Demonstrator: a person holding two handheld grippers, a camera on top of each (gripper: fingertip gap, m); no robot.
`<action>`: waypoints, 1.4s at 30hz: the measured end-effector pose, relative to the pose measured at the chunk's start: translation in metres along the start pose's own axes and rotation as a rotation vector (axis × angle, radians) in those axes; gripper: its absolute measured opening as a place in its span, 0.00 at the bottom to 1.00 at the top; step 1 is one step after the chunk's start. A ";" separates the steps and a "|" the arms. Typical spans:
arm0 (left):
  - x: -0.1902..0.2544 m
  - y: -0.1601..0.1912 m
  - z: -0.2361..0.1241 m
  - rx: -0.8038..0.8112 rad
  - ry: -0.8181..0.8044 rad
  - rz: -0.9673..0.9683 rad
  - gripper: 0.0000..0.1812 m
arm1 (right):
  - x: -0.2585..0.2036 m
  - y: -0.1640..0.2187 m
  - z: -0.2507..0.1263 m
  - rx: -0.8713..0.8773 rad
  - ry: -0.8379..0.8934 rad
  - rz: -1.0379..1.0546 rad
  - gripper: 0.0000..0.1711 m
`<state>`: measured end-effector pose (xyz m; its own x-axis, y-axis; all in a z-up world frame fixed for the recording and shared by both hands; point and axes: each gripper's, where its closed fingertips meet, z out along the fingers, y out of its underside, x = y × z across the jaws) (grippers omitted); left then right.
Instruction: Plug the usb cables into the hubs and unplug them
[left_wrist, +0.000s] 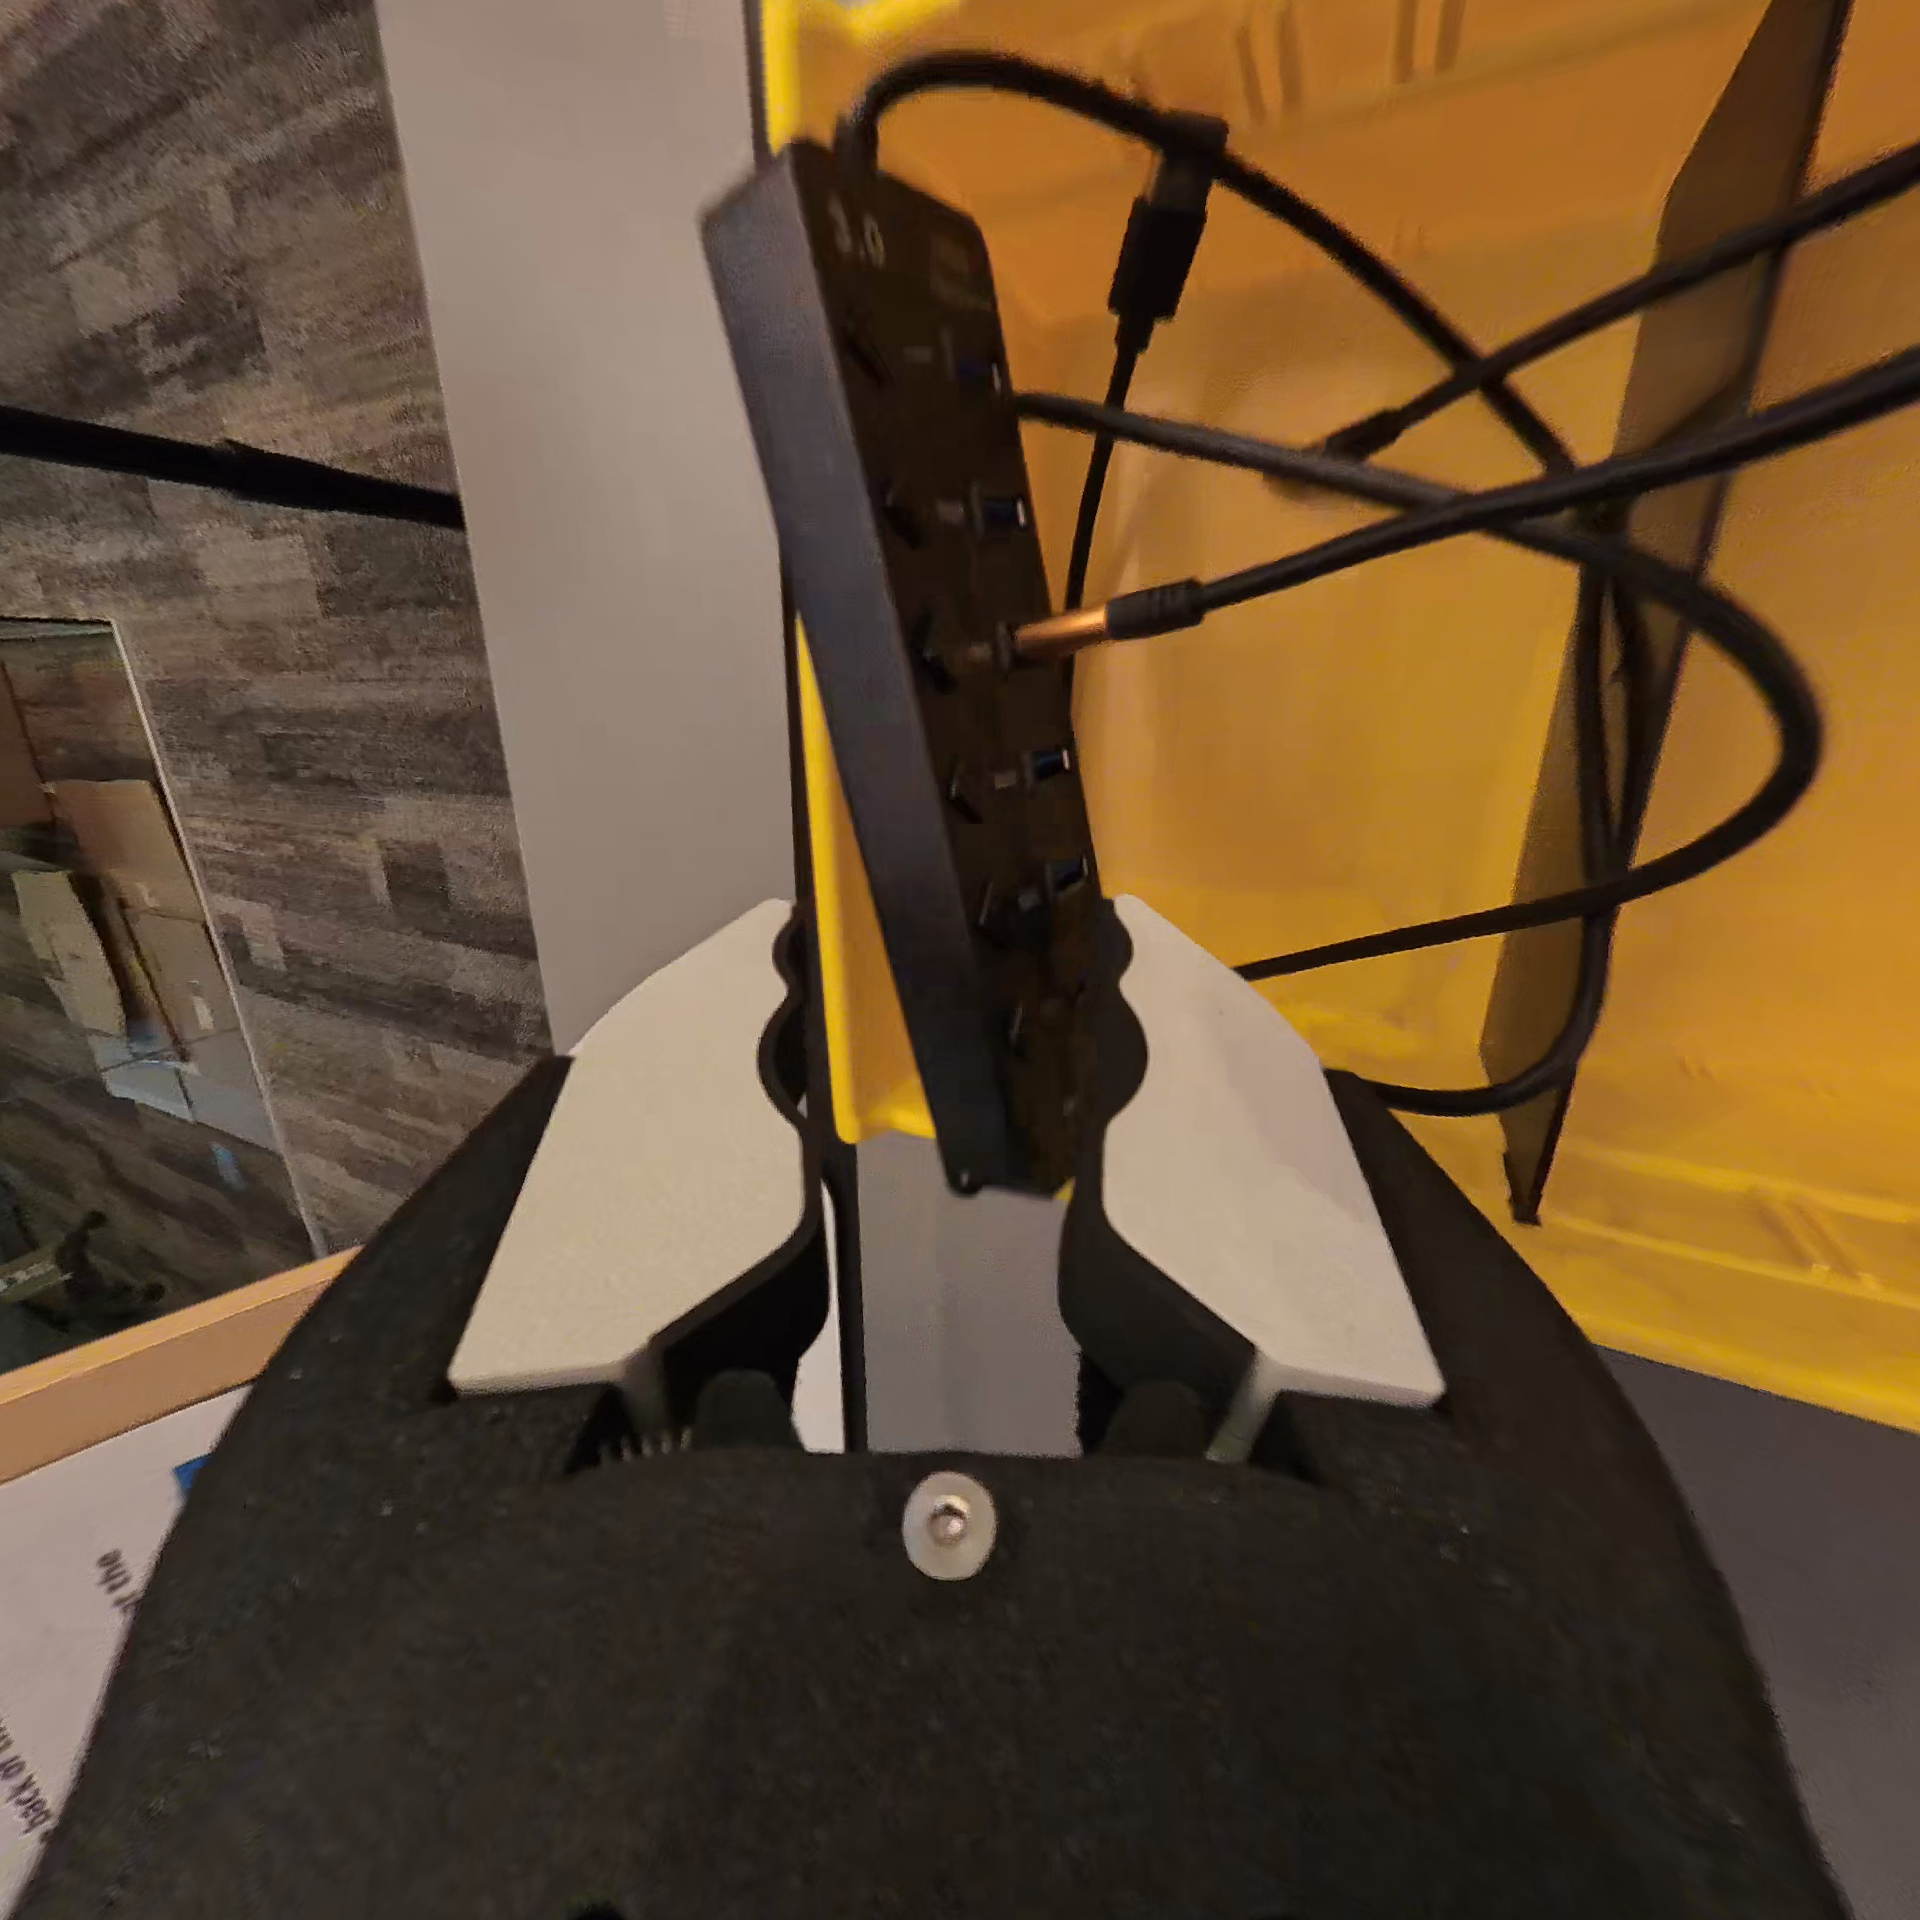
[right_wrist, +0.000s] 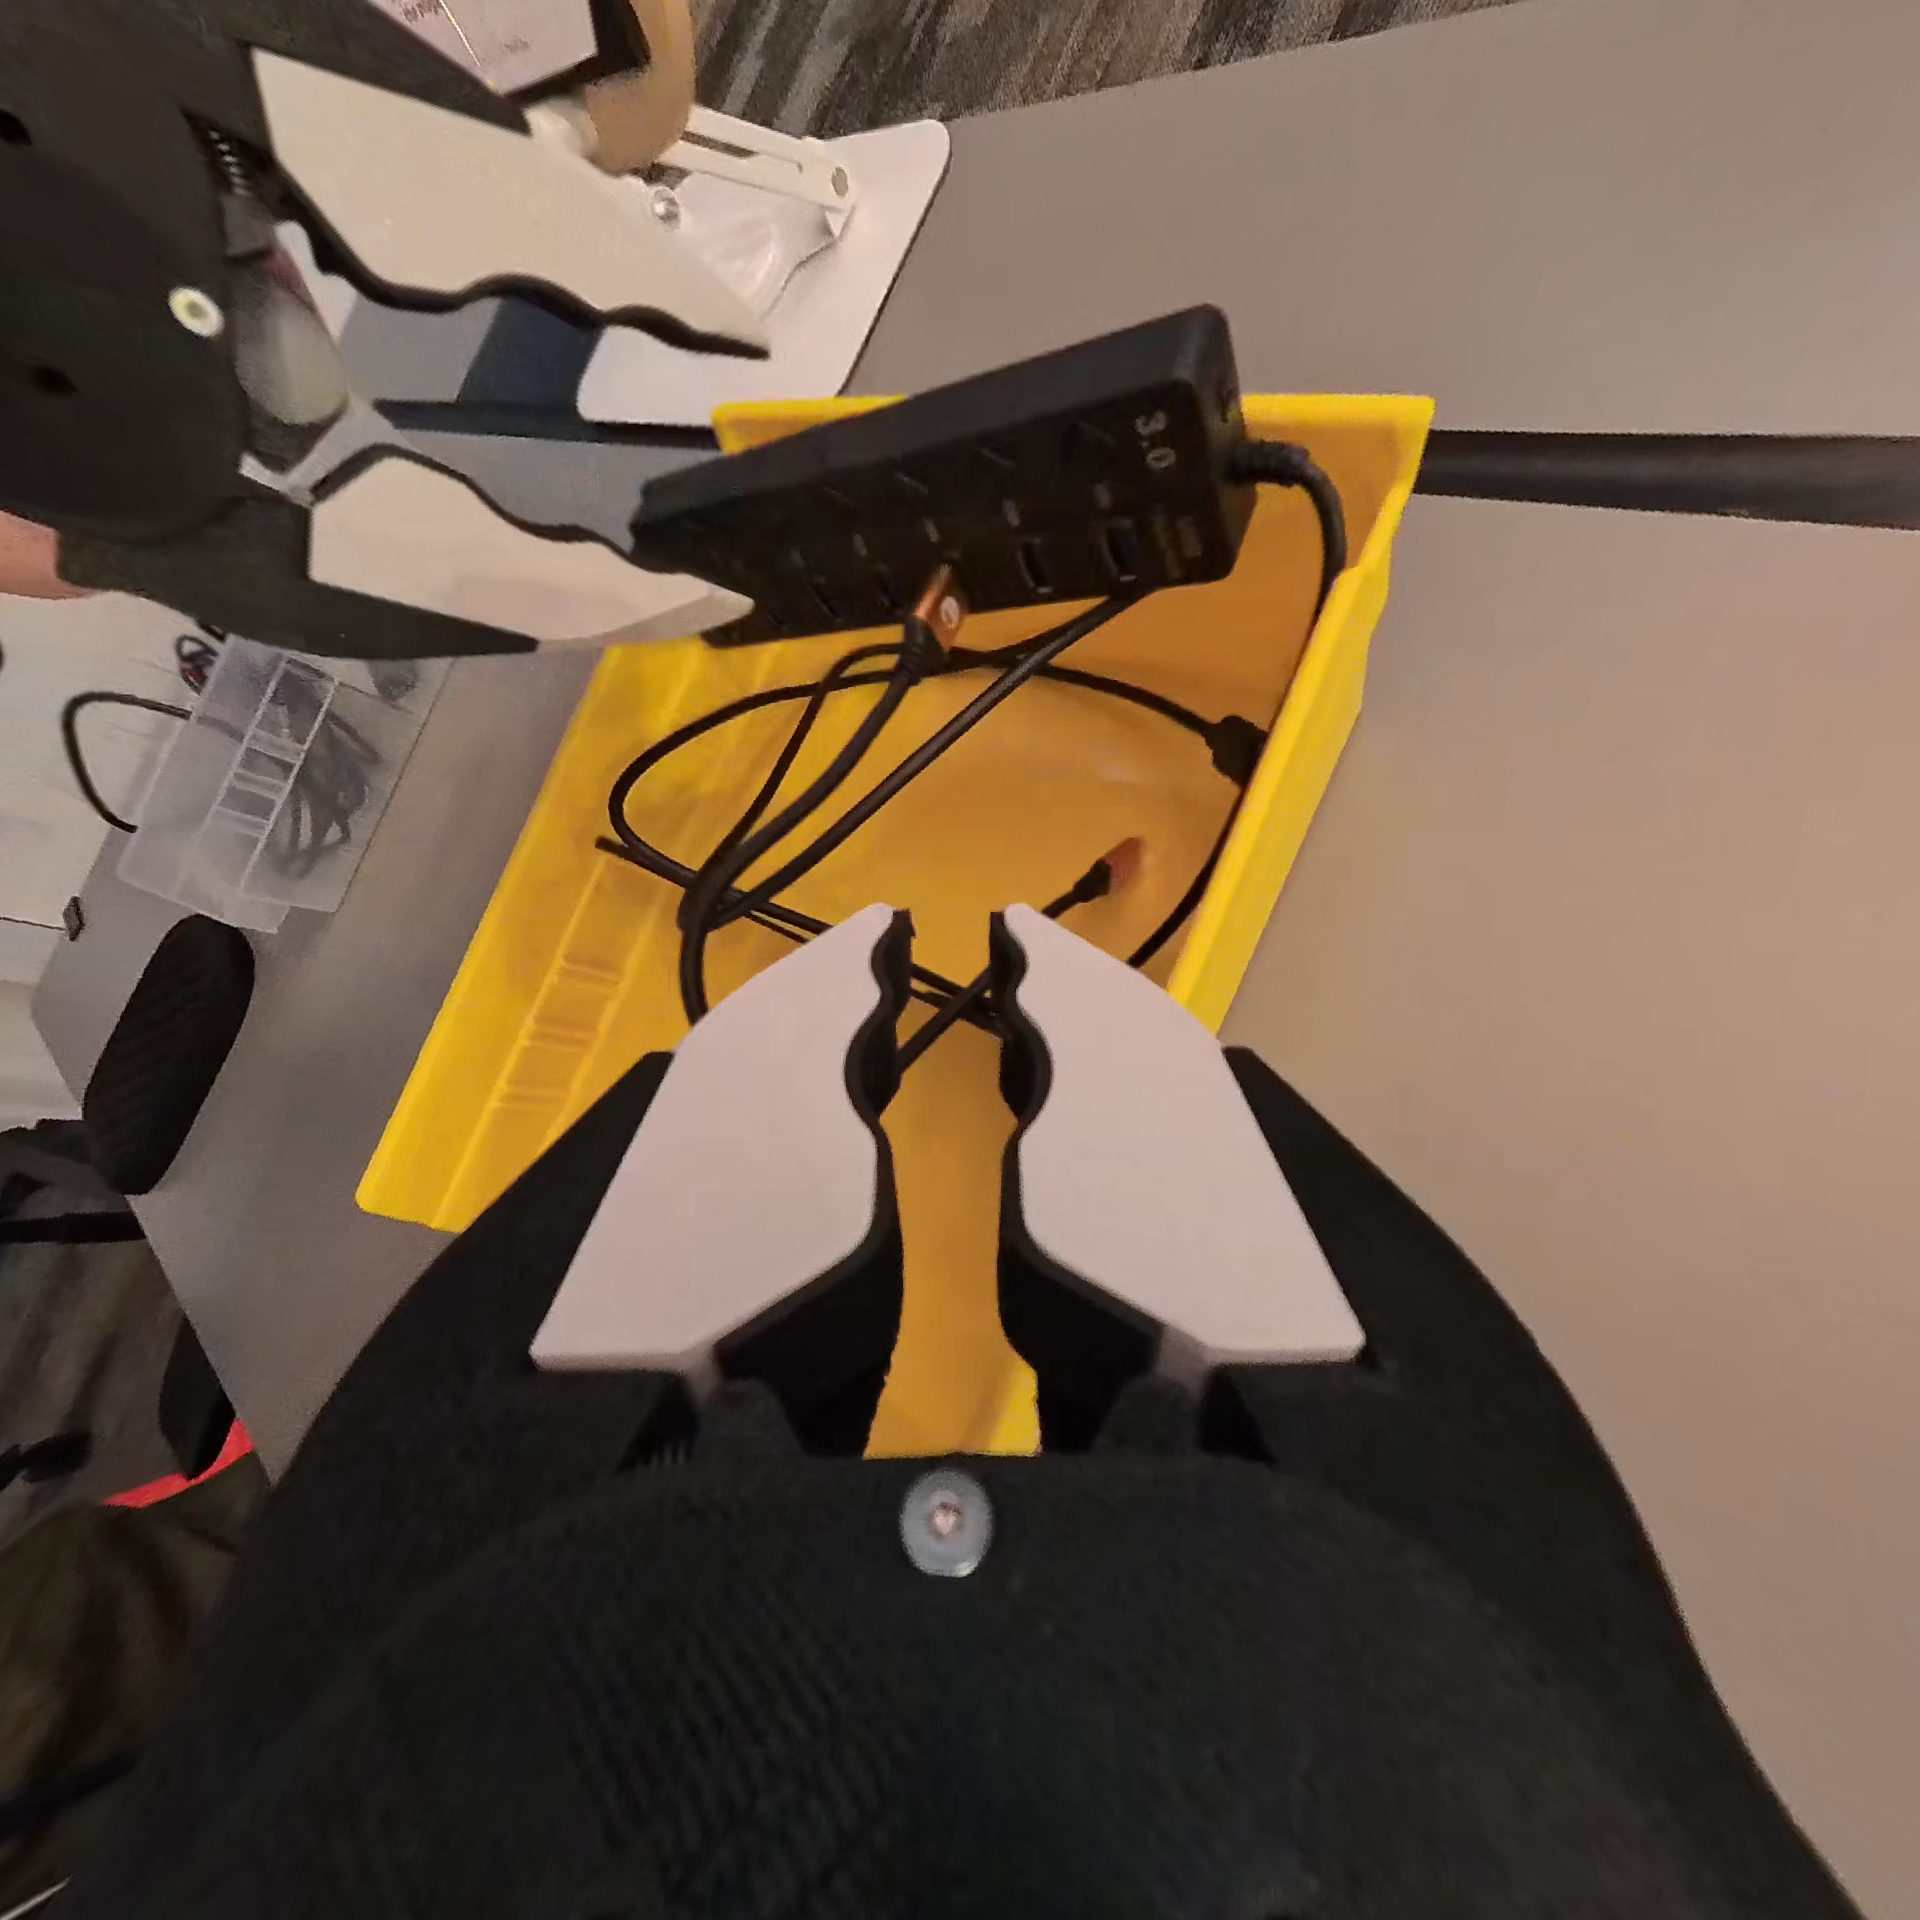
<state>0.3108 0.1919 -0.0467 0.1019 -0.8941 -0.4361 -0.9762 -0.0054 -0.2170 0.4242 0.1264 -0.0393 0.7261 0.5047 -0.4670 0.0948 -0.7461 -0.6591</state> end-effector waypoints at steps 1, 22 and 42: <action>-0.001 -0.003 -0.007 0.020 0.003 -0.008 0.29 | -0.001 -0.002 -0.001 0.010 -0.002 -0.002 0.09; 0.088 0.067 -0.066 0.703 0.215 -0.832 0.12 | -0.003 0.008 -0.090 0.200 0.148 0.031 0.09; 0.092 0.037 -0.028 0.590 0.279 -0.889 0.17 | -0.006 0.026 -0.090 0.155 0.103 0.045 0.09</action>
<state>0.2790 0.0966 -0.0709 0.6028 -0.7476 0.2788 -0.3238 -0.5485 -0.7709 0.4839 0.0649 -0.0006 0.7939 0.4191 -0.4405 -0.0399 -0.6870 -0.7256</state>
